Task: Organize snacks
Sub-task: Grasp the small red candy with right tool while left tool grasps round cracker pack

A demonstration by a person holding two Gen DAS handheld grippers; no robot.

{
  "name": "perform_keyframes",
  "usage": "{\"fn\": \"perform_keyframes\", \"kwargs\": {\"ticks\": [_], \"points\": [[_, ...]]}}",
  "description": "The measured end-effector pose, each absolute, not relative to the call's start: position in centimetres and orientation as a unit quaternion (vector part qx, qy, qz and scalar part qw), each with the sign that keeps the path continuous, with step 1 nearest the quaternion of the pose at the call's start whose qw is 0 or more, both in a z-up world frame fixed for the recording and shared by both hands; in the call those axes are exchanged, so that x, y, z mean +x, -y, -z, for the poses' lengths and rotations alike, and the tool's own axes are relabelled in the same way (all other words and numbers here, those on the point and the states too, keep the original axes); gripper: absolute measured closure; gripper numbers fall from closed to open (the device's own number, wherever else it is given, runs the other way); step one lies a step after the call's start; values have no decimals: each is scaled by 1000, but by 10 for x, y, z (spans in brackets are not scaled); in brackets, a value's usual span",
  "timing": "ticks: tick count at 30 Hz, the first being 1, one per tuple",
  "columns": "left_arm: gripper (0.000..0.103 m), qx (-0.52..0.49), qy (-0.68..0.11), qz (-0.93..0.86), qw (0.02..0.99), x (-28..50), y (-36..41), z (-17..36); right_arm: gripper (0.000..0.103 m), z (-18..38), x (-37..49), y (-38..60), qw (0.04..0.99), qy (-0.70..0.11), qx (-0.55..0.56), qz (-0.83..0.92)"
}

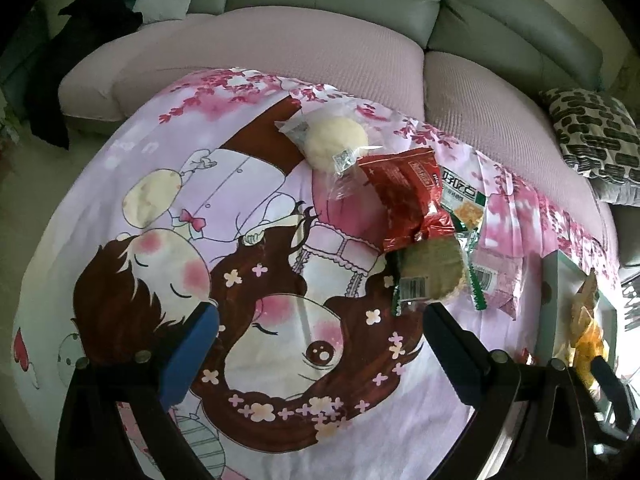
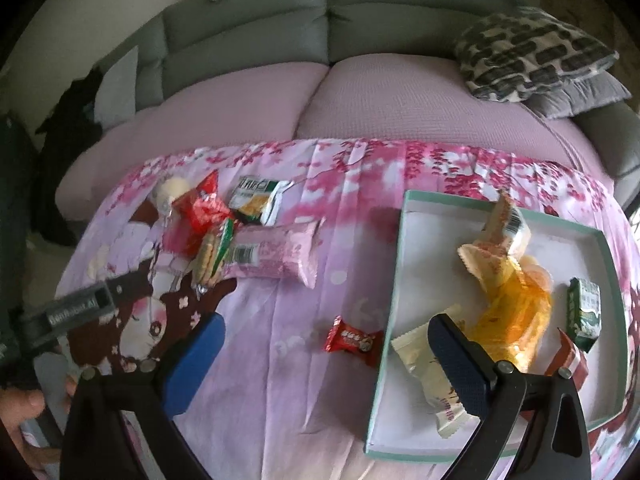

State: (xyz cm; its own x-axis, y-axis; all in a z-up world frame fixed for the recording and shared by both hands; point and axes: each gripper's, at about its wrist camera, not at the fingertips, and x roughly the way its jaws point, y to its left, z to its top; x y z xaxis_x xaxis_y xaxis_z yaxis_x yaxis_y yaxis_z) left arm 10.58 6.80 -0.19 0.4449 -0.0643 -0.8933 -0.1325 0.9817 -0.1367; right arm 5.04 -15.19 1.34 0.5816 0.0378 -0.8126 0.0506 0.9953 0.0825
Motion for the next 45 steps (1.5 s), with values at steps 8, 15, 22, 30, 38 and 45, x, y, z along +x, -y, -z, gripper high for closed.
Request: {"fn": "perform_keyframes", "kwargs": {"ticks": [8, 15, 22, 30, 38, 45], "points": [[2, -97, -532, -10, 841, 107, -68, 6, 25, 8, 59, 152, 873, -486, 33, 2], [2, -103, -534, -5, 839, 109, -68, 10, 35, 16, 62, 141, 868, -496, 5, -8], [2, -115, -532, 3, 839, 109, -68, 9, 45, 34, 67, 138, 854, -519, -19, 9], [2, -126, -530, 5, 839, 110, -71, 8, 56, 44, 71, 128, 844, -529, -79, 42], [2, -128, -532, 4, 837, 110, -72, 9, 70, 45, 73, 125, 841, -521, -126, 66], [2, -129, -533, 4, 836, 110, -72, 10, 84, 42, 72, 131, 848, -510, -118, 74]]}}
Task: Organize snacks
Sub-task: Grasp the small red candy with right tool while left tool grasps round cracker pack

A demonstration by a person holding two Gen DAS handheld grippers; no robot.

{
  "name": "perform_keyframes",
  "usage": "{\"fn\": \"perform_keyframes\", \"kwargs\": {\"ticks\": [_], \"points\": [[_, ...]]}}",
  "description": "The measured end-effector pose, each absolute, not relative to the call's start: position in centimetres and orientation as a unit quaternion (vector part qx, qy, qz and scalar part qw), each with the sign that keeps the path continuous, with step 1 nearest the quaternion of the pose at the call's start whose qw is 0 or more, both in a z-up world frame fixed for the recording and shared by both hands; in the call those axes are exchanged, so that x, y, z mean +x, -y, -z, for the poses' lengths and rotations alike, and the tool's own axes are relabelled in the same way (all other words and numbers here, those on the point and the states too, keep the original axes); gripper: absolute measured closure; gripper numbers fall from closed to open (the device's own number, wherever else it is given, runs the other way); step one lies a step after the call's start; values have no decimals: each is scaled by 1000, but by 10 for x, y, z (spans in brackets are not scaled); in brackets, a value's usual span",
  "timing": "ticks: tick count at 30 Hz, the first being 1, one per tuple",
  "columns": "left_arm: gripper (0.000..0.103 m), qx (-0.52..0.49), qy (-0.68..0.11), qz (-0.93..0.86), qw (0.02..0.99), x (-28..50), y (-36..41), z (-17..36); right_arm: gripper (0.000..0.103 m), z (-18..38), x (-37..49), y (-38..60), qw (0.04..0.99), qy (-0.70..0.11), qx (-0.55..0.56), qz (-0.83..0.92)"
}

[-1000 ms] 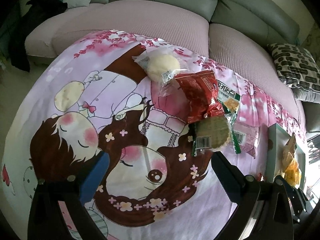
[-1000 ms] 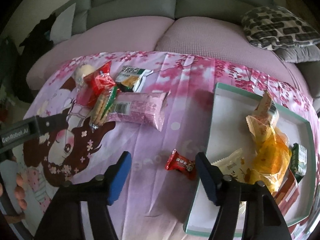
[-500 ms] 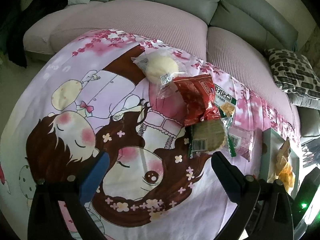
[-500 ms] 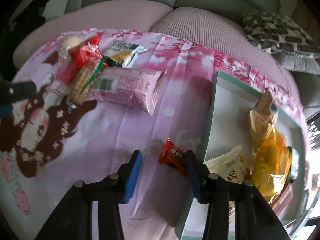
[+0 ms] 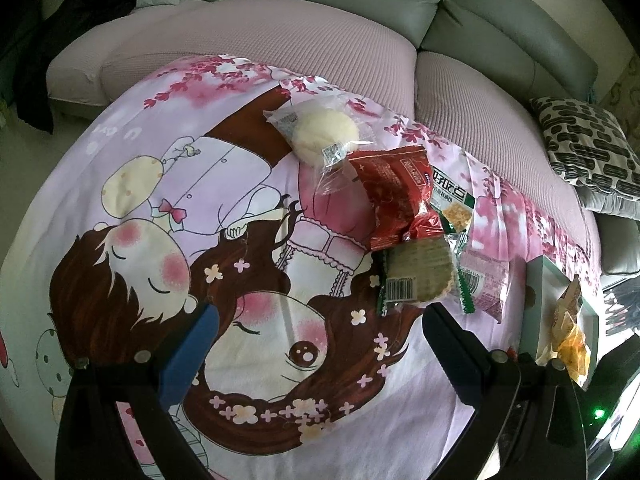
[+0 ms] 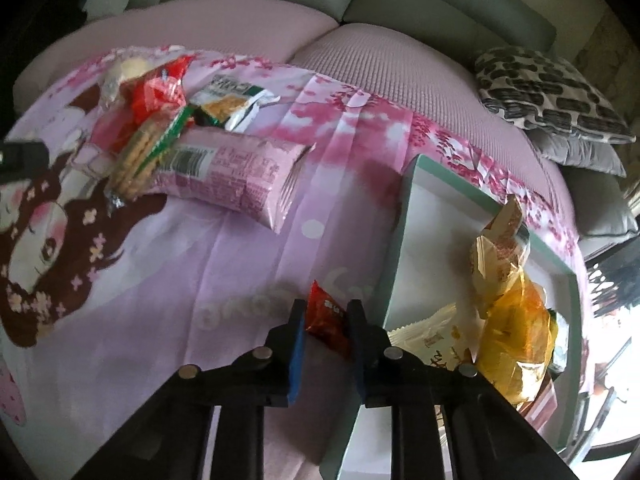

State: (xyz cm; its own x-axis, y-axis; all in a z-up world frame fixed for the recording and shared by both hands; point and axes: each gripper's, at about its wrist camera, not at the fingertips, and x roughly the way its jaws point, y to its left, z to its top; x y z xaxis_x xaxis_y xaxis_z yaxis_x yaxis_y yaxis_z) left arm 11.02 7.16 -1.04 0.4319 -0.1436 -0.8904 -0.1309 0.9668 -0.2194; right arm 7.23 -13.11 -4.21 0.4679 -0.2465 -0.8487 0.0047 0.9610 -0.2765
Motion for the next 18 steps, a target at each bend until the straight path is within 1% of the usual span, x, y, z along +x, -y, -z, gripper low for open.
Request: {"fn": "perform_keyframes", "kwargs": {"ticks": [4, 9, 18], "points": [[2, -128, -534, 6, 836, 111, -71, 11, 87, 36, 72, 131, 856, -502, -108, 66], [2, -125, -534, 5, 836, 111, -71, 11, 88, 25, 70, 130, 865, -491, -86, 54], [2, -128, -532, 37, 836, 124, -50, 18, 88, 2, 73, 139, 880, -472, -9, 42]]}}
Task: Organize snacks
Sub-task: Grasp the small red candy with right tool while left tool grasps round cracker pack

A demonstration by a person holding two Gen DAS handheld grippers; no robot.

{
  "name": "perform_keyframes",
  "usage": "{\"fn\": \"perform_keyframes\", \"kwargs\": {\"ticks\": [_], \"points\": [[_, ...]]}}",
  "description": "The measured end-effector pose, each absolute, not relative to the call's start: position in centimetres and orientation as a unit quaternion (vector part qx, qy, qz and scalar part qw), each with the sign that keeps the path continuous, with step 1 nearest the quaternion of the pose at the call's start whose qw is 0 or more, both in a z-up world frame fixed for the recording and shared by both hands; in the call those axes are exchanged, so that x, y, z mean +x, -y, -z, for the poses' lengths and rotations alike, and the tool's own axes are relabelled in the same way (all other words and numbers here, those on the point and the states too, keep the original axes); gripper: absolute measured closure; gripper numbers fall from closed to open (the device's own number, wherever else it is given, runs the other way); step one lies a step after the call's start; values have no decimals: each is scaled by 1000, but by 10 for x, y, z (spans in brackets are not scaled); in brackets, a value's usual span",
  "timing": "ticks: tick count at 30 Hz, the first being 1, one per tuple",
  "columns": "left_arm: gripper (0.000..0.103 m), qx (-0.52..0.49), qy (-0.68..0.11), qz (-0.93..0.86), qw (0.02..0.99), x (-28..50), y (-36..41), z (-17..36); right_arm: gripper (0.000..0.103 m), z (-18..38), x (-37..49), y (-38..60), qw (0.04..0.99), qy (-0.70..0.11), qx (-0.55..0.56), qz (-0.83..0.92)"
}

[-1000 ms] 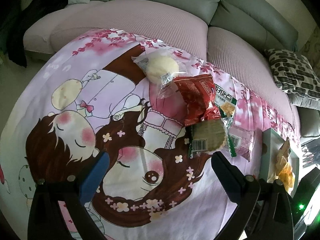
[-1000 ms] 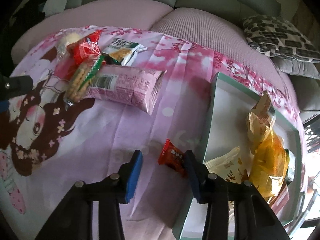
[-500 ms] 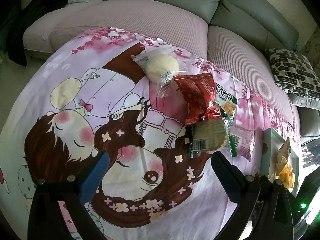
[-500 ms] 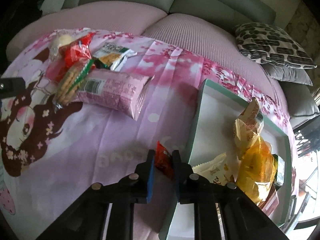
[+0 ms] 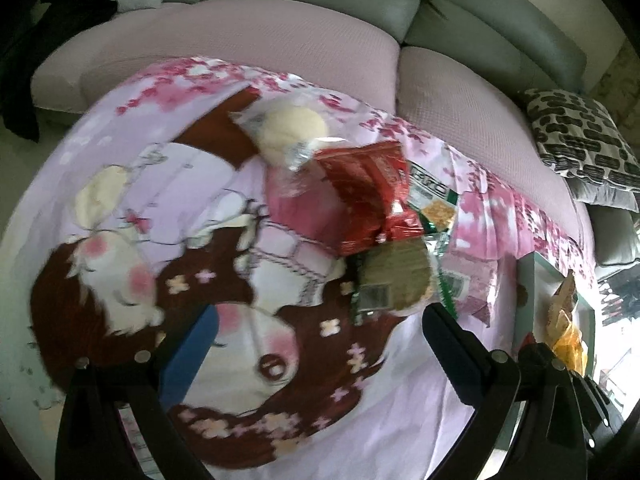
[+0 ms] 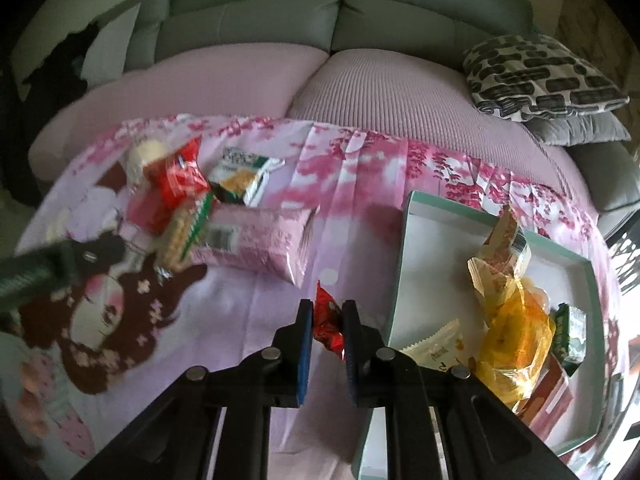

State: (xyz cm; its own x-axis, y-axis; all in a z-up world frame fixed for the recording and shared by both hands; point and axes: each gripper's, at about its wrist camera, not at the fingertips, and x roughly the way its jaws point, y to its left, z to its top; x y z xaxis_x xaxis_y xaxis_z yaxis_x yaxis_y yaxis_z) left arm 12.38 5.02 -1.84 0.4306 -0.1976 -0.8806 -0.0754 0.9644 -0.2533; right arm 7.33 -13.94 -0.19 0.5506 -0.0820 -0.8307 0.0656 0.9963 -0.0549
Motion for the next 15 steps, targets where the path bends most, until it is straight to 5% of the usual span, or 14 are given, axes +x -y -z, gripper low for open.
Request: {"fn": "perform_keyframes", "kwargs": {"ticks": [8, 15], "points": [[2, -196, -526, 81, 824, 139, -35, 43, 87, -3, 75, 150, 886, -461, 35, 29], [20, -176, -514, 81, 836, 151, -27, 46, 88, -5, 70, 167, 887, -456, 71, 24]]}}
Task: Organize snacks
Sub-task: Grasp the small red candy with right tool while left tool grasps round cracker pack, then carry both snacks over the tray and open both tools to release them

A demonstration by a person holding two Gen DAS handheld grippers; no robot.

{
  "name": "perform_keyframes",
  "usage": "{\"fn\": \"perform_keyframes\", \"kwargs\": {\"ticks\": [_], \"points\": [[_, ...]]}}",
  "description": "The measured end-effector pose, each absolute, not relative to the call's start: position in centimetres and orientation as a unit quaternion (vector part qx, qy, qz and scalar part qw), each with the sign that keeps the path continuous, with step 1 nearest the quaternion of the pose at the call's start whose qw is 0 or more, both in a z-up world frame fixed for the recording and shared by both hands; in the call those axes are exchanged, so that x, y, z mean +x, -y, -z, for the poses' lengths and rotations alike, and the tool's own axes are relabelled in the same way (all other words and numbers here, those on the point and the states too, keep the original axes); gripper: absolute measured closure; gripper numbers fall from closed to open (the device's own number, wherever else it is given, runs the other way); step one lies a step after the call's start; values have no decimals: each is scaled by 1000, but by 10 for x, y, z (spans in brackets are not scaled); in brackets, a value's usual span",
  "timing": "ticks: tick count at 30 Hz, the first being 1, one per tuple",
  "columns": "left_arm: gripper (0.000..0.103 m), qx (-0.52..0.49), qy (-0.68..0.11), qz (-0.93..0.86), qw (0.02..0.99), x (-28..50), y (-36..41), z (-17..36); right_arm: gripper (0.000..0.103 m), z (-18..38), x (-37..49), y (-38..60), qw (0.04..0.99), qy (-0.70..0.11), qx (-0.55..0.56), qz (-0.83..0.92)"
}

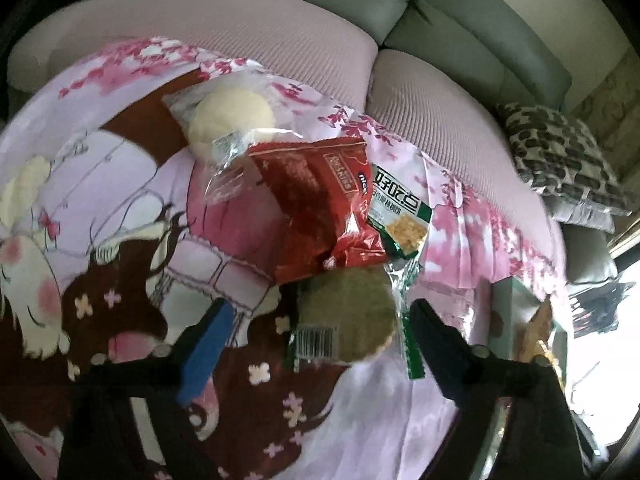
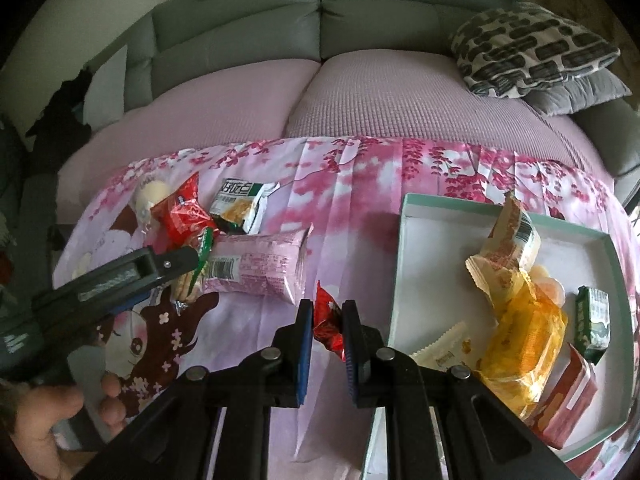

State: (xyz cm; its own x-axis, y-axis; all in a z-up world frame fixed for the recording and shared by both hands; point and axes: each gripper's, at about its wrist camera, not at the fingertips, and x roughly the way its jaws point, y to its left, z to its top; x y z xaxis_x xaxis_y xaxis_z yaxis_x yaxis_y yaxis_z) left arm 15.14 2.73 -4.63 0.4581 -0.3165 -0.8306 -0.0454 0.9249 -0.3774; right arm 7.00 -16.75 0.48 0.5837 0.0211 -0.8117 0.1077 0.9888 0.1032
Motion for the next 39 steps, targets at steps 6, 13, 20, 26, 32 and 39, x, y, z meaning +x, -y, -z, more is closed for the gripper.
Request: {"fn": "perform_keyframes", "kwargs": {"ticks": [6, 13, 20, 26, 32, 39], "points": [[34, -174, -523, 96, 829, 153, -10, 56, 88, -8, 67, 184, 887, -451, 98, 27], [44, -165, -519, 83, 834, 148, -5, 52, 88, -10, 63, 198, 886, -446, 122, 30], [45, -146, -517, 79, 840, 143, 1, 40, 88, -15, 62, 202, 889, -437, 132, 27], [45, -151, -504, 77, 847, 135, -4, 19, 88, -20, 60, 204, 892, -429, 137, 25], [45, -151, -489, 83, 855, 127, -2, -1, 87, -28, 56, 206, 897, -420, 139, 26], [45, -145, -459, 102, 871, 116, 6, -29, 87, -40, 49, 215, 903, -403, 148, 33]]}}
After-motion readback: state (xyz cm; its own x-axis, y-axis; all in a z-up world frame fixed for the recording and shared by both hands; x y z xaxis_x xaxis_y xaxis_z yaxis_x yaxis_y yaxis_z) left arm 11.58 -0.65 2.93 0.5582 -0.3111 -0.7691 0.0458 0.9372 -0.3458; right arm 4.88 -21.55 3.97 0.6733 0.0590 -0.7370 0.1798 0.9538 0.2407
